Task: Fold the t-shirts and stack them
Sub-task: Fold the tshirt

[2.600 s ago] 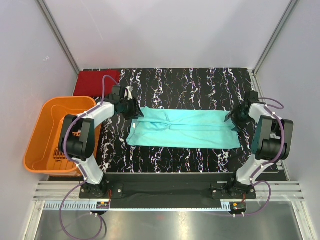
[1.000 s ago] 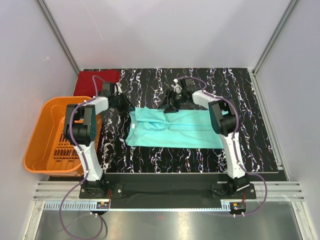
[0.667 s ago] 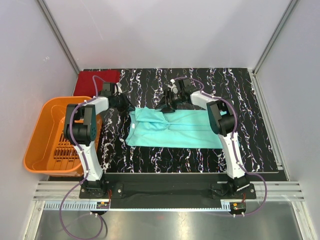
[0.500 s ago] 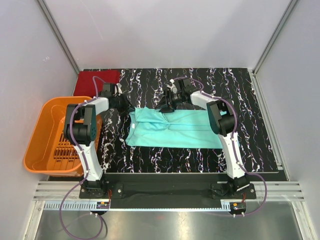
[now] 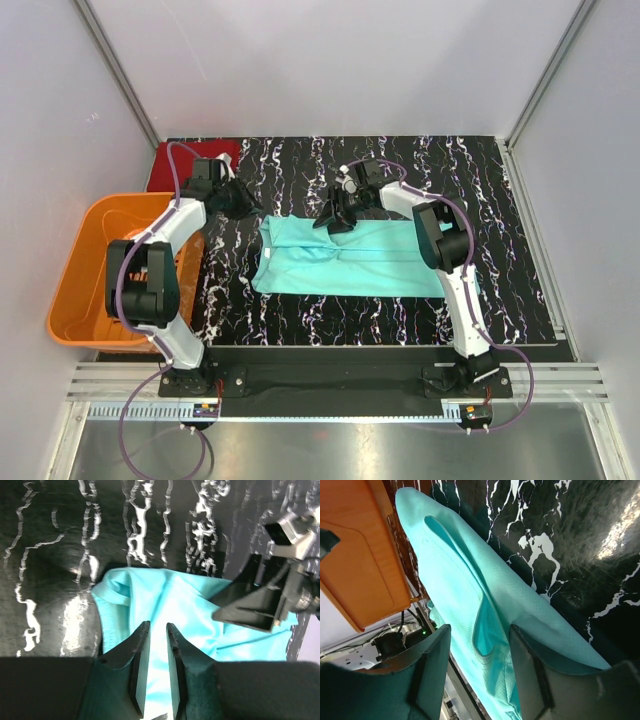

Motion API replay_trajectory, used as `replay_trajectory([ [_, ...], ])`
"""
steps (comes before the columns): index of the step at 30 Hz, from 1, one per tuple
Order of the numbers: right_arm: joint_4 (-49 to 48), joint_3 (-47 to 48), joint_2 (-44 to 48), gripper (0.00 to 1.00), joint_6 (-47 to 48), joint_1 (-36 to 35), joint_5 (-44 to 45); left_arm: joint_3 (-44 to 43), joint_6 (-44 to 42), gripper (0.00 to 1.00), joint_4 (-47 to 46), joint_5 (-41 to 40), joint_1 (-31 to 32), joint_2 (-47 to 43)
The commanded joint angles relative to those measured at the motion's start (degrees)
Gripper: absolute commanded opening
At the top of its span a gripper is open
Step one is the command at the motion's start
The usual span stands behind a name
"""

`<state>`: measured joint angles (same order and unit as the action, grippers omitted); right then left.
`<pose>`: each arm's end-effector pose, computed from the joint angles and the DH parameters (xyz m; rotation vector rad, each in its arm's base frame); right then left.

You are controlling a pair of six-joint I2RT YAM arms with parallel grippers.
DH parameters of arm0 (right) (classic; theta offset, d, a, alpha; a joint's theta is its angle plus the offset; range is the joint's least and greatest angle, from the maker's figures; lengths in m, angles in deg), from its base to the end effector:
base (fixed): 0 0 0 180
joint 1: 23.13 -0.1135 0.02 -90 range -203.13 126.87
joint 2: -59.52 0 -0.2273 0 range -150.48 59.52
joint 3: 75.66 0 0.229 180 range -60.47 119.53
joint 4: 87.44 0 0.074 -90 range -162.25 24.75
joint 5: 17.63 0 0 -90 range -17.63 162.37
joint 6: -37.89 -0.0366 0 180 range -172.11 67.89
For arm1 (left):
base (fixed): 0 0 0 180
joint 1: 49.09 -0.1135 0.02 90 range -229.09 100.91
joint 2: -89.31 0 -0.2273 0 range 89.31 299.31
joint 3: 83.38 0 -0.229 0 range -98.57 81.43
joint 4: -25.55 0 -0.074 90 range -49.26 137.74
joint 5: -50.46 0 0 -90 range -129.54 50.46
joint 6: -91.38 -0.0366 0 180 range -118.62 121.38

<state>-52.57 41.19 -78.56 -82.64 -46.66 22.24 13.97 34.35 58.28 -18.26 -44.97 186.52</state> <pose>0.4077 0.2082 0.1015 -0.2142 2.6550 1.4638 0.3417 -0.0379 0.2020 -0.4358 2.4161 -0.7406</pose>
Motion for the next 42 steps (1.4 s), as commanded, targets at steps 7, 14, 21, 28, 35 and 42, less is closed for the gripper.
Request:
replay_trajectory([
  [7, 2.2, 3.3, 4.3, 0.2, 2.0, -3.5, 0.9, 2.5, -0.6, 0.21, -2.9, 4.3, 0.8, -0.8],
  [14, 1.9, 0.2, 9.5, 0.08, 1.9, -3.7, -0.6, 3.3, -0.4, 0.18, -3.7, 3.6, 0.9, -1.3],
  [21, 3.3, -6.6, 14.7, 0.08, 4.0, -4.2, -2.4, 3.0, -1.1, 0.19, -3.2, 4.4, 0.9, -1.8],
  [28, 8.4, -7.3, 12.6, 0.13, 9.2, -5.6, -6.2, 2.7, -1.9, 0.25, -2.1, 5.0, 0.9, -2.3],
  [35, 12.2, -9.0, 12.2, 0.43, 14.4, -8.7, -10.7, 2.1, -4.0, 0.32, -0.1, 7.6, 0.9, -2.7],
  [42, 10.8, -11.8, 15.6, 0.62, 17.4, -9.6, -4.0, 2.6, -5.2, 0.33, 0.9, 8.3, 0.9, -5.9],
])
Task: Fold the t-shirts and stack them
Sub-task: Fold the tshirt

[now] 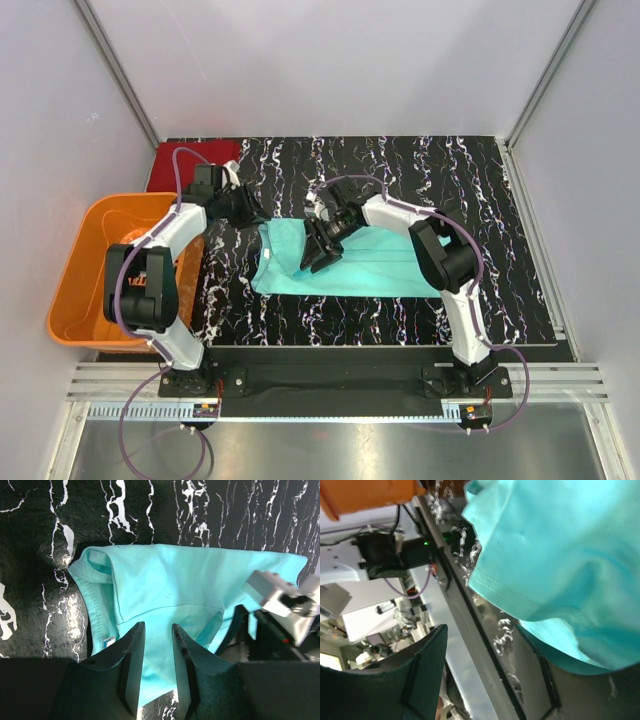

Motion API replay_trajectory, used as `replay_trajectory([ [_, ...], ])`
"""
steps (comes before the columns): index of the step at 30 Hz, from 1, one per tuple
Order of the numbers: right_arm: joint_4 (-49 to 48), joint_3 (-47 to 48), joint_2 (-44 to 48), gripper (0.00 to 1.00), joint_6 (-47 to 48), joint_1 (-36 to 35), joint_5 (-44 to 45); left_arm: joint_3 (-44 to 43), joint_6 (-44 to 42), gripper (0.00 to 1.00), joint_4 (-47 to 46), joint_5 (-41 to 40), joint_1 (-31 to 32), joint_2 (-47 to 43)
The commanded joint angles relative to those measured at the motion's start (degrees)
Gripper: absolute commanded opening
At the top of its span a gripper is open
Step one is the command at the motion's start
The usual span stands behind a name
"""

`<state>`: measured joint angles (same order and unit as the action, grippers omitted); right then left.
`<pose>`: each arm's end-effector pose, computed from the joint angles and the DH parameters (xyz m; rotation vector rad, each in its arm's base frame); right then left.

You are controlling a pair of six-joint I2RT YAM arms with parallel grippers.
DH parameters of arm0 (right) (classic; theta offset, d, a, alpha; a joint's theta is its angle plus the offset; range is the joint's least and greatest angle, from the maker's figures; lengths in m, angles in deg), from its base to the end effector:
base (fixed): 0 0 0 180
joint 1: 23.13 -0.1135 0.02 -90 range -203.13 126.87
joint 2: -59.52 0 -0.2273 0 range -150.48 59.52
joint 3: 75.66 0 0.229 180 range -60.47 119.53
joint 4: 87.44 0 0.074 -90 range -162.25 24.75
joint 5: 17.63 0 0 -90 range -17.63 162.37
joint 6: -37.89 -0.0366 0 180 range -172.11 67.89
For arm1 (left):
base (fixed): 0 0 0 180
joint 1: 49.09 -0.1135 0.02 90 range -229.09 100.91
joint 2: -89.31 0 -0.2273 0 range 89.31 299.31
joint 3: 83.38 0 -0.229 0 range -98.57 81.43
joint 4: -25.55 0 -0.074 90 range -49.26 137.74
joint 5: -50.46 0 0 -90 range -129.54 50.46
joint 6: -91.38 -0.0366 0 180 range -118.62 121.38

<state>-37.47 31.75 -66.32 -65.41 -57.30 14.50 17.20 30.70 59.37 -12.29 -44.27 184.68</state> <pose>0.3175 0.2530 0.1385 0.7497 -2.5383 -1.5341 0.3277 -0.0444 0.1955 -0.3109 2.4691 -0.8409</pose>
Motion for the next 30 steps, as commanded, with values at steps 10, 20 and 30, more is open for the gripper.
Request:
replay_trajectory([
  [10, -12.5, 3.9, -0.4, 0.55, -10.5, 1.1, 11.4, 0.4, -0.9, 0.33, -0.1, 3.3, 0.2, -7.5],
  [20, -1.4, 7.0, -1.8, 0.39, -16.8, 1.2, 24.4, 8.5, 5.7, 0.23, -10.4, 3.6, 6.9, -3.9],
  [30, -1.1, -5.1, 3.2, 0.29, -16.4, 1.1, 26.5, 13.4, 8.8, 0.2, -15.4, 1.7, 14.5, -0.8],
])
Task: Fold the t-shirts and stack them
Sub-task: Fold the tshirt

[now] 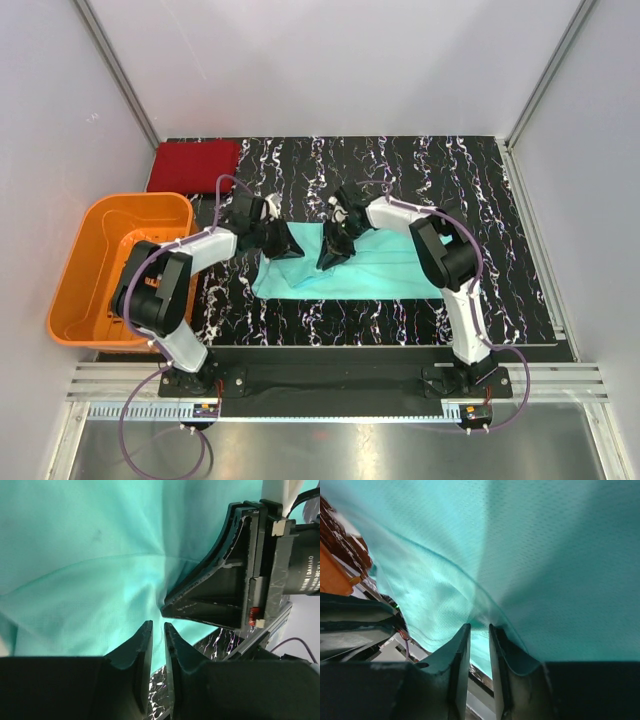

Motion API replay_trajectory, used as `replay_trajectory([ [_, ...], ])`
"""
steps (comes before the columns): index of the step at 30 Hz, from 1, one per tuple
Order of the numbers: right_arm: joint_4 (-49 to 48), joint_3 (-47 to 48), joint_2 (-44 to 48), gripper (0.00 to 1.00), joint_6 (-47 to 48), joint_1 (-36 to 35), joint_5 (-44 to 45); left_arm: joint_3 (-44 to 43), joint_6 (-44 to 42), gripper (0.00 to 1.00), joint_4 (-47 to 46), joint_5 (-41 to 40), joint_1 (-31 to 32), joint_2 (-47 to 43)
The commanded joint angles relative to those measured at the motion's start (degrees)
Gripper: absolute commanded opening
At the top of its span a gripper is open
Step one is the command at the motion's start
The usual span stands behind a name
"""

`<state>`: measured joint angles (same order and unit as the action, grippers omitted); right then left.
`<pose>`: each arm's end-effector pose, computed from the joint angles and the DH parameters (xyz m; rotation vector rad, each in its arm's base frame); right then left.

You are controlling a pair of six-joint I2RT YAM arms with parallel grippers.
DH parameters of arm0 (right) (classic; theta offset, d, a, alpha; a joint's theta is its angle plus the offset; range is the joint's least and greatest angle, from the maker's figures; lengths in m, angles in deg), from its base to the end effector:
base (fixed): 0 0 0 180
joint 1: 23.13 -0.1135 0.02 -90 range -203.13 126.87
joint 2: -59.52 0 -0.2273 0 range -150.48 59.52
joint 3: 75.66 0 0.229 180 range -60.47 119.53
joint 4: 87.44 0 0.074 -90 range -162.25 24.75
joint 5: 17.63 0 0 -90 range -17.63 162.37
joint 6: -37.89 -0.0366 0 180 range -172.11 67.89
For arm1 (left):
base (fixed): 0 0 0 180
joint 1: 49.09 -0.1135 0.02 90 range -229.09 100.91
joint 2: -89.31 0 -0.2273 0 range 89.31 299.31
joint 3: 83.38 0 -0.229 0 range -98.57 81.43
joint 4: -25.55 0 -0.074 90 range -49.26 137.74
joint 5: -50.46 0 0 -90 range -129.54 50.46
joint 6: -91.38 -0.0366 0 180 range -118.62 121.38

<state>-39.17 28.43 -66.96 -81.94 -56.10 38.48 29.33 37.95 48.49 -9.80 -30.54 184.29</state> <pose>0.3257 0.2356 0.1105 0.2331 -2.9338 -1.0253 0.2877 -0.1157 0.1518 -0.1617 2.5825 -1.0328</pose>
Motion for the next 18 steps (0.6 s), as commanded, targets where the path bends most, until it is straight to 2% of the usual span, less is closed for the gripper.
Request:
replay_trajectory([
  [1, 0.4, -3.3, 4.5, 0.29, 0.2, -0.1, 2.4, 2.4, 1.7, 0.2, -4.8, -1.3, 1.5, -1.1],
  [8, -3.5, -10.9, 11.0, 0.3, -0.2, 0.0, 3.6, 7.4, 2.4, 0.19, -5.4, -3.5, 4.8, -4.0],
  [18, -1.1, -6.6, 12.7, 0.38, 0.6, 0.0, 4.5, 8.3, 4.0, 0.18, -4.8, -4.9, 9.8, -9.4],
])
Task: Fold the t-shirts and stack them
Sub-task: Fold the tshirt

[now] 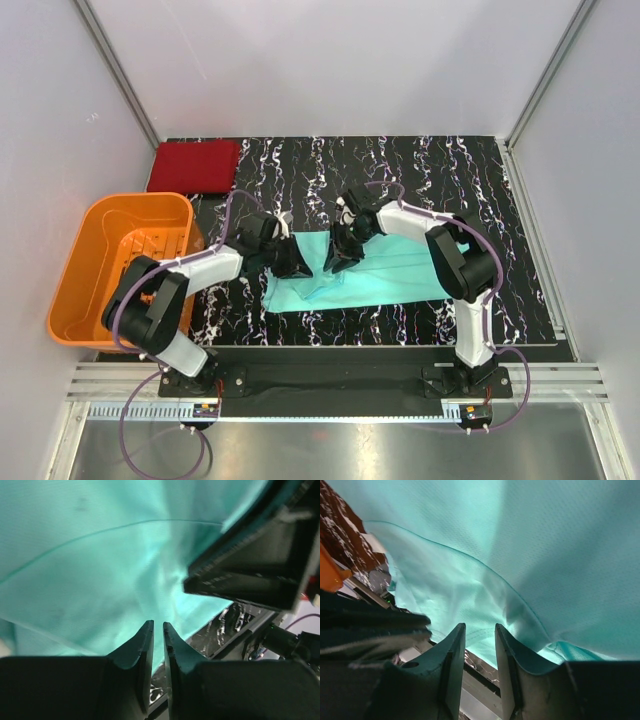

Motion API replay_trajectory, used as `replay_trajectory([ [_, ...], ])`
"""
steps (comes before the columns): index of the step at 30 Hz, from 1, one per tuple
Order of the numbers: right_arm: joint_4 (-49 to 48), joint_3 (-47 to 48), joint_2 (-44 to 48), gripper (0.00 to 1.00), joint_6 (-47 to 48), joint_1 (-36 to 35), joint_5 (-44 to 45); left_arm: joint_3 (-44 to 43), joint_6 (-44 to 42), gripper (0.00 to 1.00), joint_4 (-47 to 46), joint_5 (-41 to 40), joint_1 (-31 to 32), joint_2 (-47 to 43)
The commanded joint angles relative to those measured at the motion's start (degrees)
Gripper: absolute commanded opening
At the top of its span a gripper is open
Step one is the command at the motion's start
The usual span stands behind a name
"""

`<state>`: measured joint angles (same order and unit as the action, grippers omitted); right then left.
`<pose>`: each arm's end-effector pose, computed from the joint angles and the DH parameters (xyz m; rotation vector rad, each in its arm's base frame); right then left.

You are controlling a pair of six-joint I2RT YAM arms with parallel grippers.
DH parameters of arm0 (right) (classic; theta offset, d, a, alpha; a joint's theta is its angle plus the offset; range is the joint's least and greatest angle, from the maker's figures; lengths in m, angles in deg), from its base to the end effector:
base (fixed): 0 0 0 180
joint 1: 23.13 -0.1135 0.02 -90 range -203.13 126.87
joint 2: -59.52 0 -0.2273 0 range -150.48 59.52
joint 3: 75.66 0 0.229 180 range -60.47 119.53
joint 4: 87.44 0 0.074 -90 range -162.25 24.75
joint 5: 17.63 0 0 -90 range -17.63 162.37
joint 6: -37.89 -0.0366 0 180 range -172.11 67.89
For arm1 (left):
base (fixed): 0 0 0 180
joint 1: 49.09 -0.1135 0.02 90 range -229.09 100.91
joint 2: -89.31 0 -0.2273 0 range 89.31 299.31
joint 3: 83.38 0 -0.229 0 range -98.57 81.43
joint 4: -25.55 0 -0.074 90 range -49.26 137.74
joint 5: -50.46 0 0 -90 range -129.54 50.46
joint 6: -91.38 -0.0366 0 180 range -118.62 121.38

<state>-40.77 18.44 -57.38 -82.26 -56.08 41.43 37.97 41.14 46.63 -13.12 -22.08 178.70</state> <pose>0.3010 0.2175 0.1288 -0.2208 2.9578 0.9794 0.2424 -0.1419 0.1398 -0.0802 2.6550 -1.0231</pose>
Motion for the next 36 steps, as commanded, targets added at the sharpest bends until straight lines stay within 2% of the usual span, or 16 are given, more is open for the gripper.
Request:
replay_trajectory([
  [1, 1.0, 3.7, 2.6, 0.38, 1.1, 0.1, 1.7, -0.4, 0.9, 0.18, -2.9, -1.8, 1.7, -3.7],
  [5, 0.1, 1.7, 2.1, 0.37, 1.2, 0.3, 2.3, 0.0, 1.6, 0.18, -4.1, -1.0, 3.2, -1.6],
  [12, -5.0, -10.0, 5.7, 0.36, 0.6, 0.5, 3.3, 7.9, 3.5, 0.18, -9.3, -2.2, 6.9, -1.4],
  [16, -6.8, -13.0, 6.2, 0.36, 0.5, 0.7, 3.3, 10.1, 2.6, 0.17, -8.4, -2.8, 7.1, -2.3],
  [19, -5.9, -13.0, 8.3, 0.36, 0.8, 0.7, 2.6, 6.9, 0.8, 0.18, -2.8, -1.5, 6.7, -5.7],
  [23, -3.1, -11.2, 13.0, 0.38, 1.6, 0.8, 4.3, -5.9, -4.0, 0.34, 8.7, -6.1, 5.7, -10.4],
  [24, -2.5, -10.0, 14.1, 0.42, 2.0, 0.9, 4.7, -7.6, -4.6, 0.36, 10.6, -6.7, 4.4, -10.0],
  [27, -1.8, -7.8, 14.9, 0.54, 1.9, 1.5, 5.5, -12.0, -4.8, 0.37, 10.0, -3.8, -0.3, -7.2],
  [30, -2.4, -5.4, 13.6, 0.55, 1.4, 2.9, 4.5, -15.1, -4.1, 0.35, 7.9, -1.4, -3.9, -1.4],
  [33, -2.7, -2.7, 10.7, 0.51, 0.7, 4.4, 2.0, -17.4, -4.2, 0.31, 7.0, -0.2, -6.4, 4.6],
  [36, -5.4, -1.7, 8.2, 0.35, -1.0, 6.0, -0.9, -17.2, -4.1, 0.28, 4.8, 0.0, -7.9, 8.0],
])
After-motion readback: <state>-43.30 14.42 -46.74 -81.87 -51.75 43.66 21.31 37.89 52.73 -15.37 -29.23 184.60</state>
